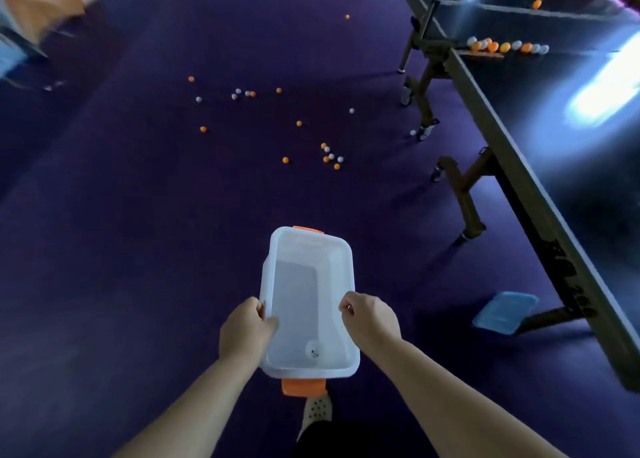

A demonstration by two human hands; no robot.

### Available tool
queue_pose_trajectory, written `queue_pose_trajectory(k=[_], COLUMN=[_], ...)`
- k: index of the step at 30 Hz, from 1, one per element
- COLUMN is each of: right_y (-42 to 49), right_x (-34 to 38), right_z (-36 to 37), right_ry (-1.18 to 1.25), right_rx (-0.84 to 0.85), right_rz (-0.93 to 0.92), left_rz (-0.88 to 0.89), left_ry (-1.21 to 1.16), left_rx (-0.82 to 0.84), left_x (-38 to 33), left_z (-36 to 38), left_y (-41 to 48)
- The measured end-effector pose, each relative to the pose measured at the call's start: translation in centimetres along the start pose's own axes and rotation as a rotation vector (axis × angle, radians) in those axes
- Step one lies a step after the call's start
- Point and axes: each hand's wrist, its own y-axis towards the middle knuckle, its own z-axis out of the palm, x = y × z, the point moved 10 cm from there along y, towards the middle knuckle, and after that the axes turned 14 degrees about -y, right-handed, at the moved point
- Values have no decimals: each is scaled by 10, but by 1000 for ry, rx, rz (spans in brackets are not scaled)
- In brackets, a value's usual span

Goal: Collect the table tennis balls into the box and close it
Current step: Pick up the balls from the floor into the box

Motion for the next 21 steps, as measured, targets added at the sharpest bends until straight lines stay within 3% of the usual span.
queue_pose_trajectory(k=[11, 21], right_y=[195, 362], right_x=[65, 137], right_z=[-51, -33], right_ry=[-143, -162], right_rx=[65, 142], right_rz=[-204, -189], left_rz=[-152, -319], left_ry=[-137, -143], left_rx=[-154, -175], left_x=[-22, -2], left_z=[-26, -62], left_y=[141, 307])
